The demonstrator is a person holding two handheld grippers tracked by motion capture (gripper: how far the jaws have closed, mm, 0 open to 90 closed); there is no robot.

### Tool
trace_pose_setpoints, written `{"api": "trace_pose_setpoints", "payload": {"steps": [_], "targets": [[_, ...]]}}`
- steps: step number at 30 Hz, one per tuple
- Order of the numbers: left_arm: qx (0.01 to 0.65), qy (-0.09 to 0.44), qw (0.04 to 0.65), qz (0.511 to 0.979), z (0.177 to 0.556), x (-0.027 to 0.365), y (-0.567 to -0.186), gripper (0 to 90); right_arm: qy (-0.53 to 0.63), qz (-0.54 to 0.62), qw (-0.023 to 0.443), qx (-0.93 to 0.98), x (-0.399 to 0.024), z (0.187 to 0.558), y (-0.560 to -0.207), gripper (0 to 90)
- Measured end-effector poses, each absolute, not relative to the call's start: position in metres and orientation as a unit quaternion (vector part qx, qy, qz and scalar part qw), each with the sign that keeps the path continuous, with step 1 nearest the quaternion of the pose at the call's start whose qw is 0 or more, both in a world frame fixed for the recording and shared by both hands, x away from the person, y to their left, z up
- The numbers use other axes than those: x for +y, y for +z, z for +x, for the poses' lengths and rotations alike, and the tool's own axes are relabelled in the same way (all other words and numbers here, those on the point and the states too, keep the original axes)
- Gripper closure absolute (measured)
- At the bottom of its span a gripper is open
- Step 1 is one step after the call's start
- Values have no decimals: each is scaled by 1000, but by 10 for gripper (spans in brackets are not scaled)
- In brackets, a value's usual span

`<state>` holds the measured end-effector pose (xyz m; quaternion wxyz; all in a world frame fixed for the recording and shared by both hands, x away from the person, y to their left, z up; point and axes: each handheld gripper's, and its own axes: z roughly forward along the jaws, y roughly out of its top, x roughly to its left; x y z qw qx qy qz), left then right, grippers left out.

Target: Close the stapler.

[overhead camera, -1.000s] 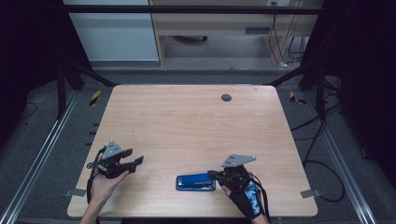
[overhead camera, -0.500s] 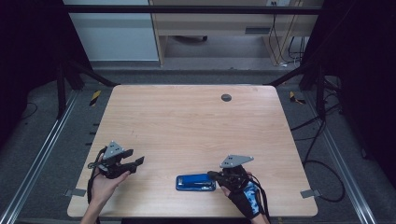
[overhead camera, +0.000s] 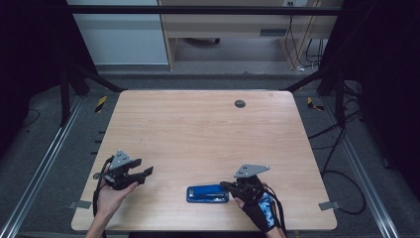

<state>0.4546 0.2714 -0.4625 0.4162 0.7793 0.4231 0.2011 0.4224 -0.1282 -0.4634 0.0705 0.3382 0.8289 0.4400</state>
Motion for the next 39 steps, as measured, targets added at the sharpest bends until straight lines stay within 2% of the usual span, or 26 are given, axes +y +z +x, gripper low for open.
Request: {"api": "trace_pose_setpoints", "payload": {"steps": [10,11,18,26,27,28,29,30,33,39], "targets": [[423,202,415,780,455,272,-463,411,436,329,92,832,-126,420,-462,899],[423,201,416,779,456,272,-463,410,449,333,93,824,-128,421,-457,858],[422,200,414,781,456,270,-464,406,461,345,118,809,-135,423,-454,808],[424,199,412,781,457,271,-465,395,446,419,162,774,-173,440,-459,666],[423,199,412,782,457,271,-466,392,443,426,171,770,-179,443,-461,601],[423,199,412,782,457,271,-466,392,443,426,171,770,-179,443,-461,601],[423,200,411,783,457,270,-467,387,434,442,183,764,-187,446,-464,546],[423,200,411,783,457,270,-467,386,434,442,183,764,-187,446,-464,546],[423,201,411,783,457,271,-467,381,413,463,203,758,-206,454,-471,442],[431,199,406,781,460,273,-470,370,391,500,213,743,-233,462,-480,371]]}}
